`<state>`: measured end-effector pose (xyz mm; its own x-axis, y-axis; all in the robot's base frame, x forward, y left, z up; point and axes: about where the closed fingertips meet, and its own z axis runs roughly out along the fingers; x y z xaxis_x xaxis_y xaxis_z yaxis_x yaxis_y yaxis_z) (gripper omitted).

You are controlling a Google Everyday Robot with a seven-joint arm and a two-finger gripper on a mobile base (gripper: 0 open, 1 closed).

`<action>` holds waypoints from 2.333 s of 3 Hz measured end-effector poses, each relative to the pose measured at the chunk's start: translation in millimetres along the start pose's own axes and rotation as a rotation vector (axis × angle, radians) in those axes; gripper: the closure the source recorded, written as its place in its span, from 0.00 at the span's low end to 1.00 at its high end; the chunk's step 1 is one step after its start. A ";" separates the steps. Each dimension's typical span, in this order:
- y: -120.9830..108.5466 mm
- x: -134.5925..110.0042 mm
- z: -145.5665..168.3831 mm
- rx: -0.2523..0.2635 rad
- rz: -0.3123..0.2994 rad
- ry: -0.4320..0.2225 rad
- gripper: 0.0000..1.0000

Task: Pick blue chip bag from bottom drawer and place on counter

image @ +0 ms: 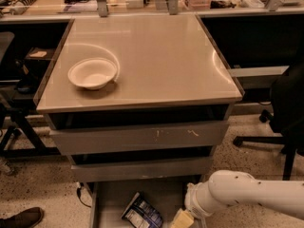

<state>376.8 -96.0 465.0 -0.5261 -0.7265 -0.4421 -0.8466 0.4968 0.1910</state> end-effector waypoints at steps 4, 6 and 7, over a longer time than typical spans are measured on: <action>59.5 10.2 147.8 -0.170 0.087 -0.014 0.00; 65.1 2.8 217.5 -0.222 0.117 -0.078 0.00; 55.3 -5.6 253.3 -0.214 0.125 -0.138 0.00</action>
Offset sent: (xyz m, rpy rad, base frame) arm -0.0500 0.1146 -0.1401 0.1289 0.1555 0.0080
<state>353.4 55.8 256.0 -0.6239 -0.5870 -0.5159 -0.7813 0.4566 0.4255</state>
